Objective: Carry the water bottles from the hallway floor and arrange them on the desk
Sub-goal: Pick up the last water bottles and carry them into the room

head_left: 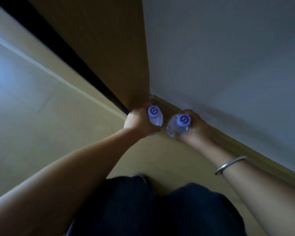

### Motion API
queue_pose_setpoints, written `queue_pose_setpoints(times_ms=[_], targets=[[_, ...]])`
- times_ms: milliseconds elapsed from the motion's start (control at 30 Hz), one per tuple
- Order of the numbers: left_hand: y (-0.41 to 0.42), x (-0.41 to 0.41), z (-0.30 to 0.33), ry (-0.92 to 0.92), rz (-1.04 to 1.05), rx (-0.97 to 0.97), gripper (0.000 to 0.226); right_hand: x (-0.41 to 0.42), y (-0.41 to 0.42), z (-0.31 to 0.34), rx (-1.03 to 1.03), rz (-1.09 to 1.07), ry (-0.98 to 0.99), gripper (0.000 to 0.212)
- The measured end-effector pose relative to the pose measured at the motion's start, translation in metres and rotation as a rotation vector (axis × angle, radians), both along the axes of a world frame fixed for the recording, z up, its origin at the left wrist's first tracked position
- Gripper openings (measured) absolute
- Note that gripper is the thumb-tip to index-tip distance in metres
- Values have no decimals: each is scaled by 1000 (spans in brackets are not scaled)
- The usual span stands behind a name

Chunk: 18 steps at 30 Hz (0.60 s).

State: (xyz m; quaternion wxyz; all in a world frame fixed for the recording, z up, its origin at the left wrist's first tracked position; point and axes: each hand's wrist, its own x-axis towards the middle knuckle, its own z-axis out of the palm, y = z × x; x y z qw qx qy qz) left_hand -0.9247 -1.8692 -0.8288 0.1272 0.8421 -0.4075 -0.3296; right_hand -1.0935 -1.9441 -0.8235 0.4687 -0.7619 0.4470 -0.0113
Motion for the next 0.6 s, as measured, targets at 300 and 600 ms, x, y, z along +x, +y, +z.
queue_pose_setpoints(times_ms=[300, 600], targets=[[86, -33, 236, 58, 182, 39, 48, -26, 57, 247, -203, 184, 90, 36], [172, -31, 535, -71, 309, -68, 49, -13, 107, 530, -199, 199, -64, 45]])
